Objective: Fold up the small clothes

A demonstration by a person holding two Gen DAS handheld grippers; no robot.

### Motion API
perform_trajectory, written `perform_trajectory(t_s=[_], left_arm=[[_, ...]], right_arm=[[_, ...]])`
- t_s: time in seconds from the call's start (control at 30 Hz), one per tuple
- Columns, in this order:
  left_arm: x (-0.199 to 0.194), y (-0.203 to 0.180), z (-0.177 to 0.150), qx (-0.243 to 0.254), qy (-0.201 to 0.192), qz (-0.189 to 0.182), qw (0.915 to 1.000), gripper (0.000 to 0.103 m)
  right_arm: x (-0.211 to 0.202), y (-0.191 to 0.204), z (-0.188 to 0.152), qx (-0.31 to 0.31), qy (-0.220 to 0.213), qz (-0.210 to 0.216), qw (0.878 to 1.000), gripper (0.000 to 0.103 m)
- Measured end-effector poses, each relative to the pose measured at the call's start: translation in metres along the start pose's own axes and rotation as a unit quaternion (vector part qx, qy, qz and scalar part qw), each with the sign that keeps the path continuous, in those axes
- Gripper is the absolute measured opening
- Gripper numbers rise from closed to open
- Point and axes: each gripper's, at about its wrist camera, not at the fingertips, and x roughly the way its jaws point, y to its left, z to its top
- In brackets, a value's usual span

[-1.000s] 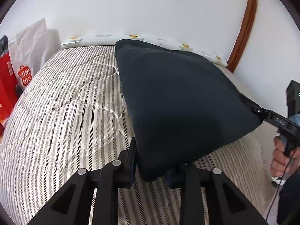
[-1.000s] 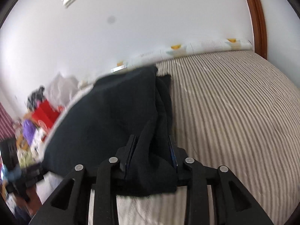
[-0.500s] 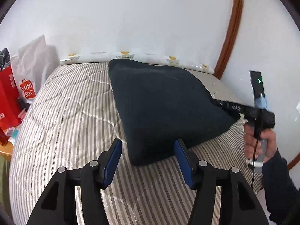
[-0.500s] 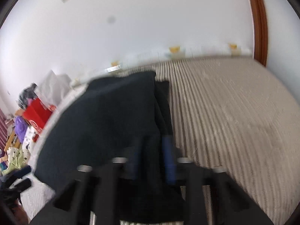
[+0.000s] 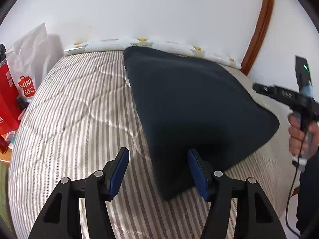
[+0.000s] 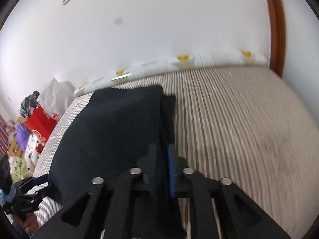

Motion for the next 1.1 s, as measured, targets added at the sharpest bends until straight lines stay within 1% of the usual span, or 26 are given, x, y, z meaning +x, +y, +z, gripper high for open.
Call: perform_trajectory(t_s=[0.07,0.17,0.23,0.37,0.43,0.47,0.5,0.53,0.57,0.63,0.67,0.73,0.77,0.83,0.87,0.9,0.93,1.03,1.1], left_arm=[[0.001,0.003,0.01,-0.003,0.0,0.001,1.0,0.062],[0.004,0.004,0.023,0.003,-0.007,0.019,0.9998,0.063],[0.006,0.006,0.029,0.007,-0.014,0.03,0.9994,0.063],[0.013,0.01,0.033,-0.001,-0.009,0.02,0.9998,0.064],[0.015,0.011,0.033,-0.004,-0.01,0.014,0.9998,0.065],[0.016,0.012,0.033,-0.004,-0.012,0.014,0.9998,0.067],[0.017,0.013,0.032,-0.003,-0.014,0.014,0.9998,0.069],[0.017,0.014,0.032,-0.002,-0.015,0.013,0.9998,0.069],[0.018,0.015,0.031,-0.001,-0.015,0.01,0.9998,0.069],[0.018,0.017,0.031,-0.006,-0.014,0.002,0.9999,0.069],[0.019,0.018,0.031,-0.01,-0.012,0.0,0.9999,0.069],[0.02,0.017,0.032,-0.012,-0.012,0.0,0.9999,0.069],[0.019,0.016,0.032,-0.012,-0.013,0.002,0.9998,0.069],[0.017,0.014,0.03,-0.012,-0.013,0.004,0.9998,0.068],[0.017,0.014,0.029,-0.012,-0.012,0.004,0.9999,0.068],[0.016,0.013,0.027,-0.012,-0.012,0.006,0.9998,0.068],[0.015,0.012,0.025,-0.013,-0.014,0.007,0.9998,0.068],[0.013,0.008,0.019,-0.012,-0.017,0.012,0.9997,0.068],[0.011,0.006,0.016,-0.013,-0.02,0.019,0.9995,0.068]], right_arm=[[0.012,0.011,0.022,-0.013,0.004,-0.012,1.0,0.044],[0.037,0.02,0.049,-0.014,0.027,-0.018,0.999,0.044],[0.058,0.024,0.063,-0.012,0.045,-0.012,0.999,0.044],[0.101,0.026,0.079,0.0,0.081,-0.014,0.997,0.044],[0.12,0.026,0.084,0.008,0.091,-0.017,0.996,0.043],[0.131,0.024,0.085,0.018,0.097,-0.015,0.995,0.037],[0.14,0.02,0.087,0.036,0.102,-0.001,0.994,0.024],[0.144,0.016,0.089,0.052,0.1,0.024,0.993,0.01],[0.142,0.013,0.091,0.057,0.09,0.039,0.994,0.009],[0.125,0.002,0.095,0.072,0.042,0.07,0.994,0.008],[0.123,0.0,0.093,0.076,0.041,0.069,0.994,0.008],[0.131,0.003,0.087,0.062,0.072,0.048,0.994,0.011],[0.13,0.004,0.085,0.058,0.08,0.041,0.994,0.013],[0.108,0.003,0.079,0.056,0.07,0.026,0.996,0.022],[0.098,0.003,0.075,0.052,0.065,0.021,0.996,0.033],[0.084,0.004,0.069,0.045,0.063,0.015,0.997,0.04],[0.071,0.005,0.06,0.039,0.063,0.017,0.997,0.044],[0.039,0.005,0.029,0.04,0.067,0.036,0.996,0.044],[0.031,0.008,0.013,0.038,0.067,0.043,0.996,0.044]])
